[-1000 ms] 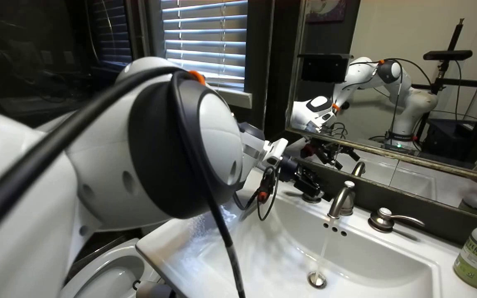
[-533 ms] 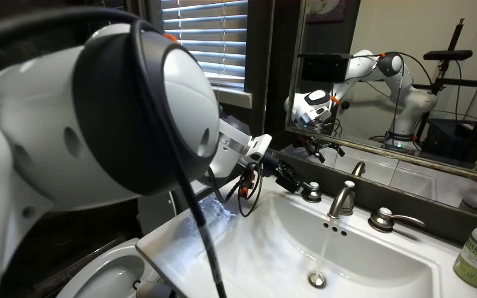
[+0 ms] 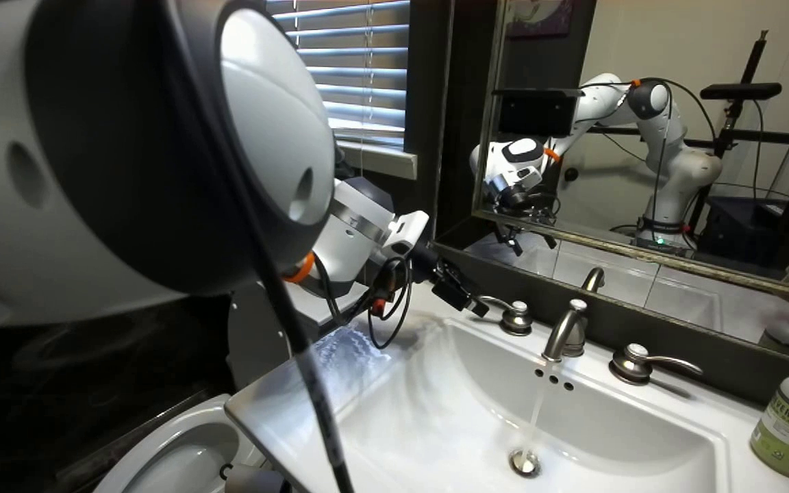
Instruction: Push the handle on the left tap to the right
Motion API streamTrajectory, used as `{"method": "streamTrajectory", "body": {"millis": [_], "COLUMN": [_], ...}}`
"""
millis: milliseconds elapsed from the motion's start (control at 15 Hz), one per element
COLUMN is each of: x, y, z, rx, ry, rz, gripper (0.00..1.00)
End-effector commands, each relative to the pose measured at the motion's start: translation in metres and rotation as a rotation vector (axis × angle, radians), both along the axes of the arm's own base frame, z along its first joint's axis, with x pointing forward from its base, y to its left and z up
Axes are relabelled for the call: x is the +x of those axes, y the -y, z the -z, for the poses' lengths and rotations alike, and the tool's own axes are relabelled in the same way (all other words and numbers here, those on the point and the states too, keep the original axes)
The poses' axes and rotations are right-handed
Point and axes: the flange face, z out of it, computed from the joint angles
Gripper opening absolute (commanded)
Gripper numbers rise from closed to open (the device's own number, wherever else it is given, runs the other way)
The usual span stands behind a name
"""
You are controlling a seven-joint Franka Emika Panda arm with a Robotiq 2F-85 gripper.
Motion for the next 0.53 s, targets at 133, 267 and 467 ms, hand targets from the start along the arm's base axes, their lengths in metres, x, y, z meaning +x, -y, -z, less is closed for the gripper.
{"method": "streamTrajectory", "body": {"millis": [133,267,467], "x": [0.0016,0.0017,0.0025], "y": [-0.0121,-0.0127,-0.0134], "z": [-0.0164,-0.0172,-0.0191], "rx": [0.059,0.085,0.111], "ry": [0.01,-0.001,-0.017], "rz": [-0.026,-0.048,-0.067], "gripper": [1.0,1.0,1.0]}}
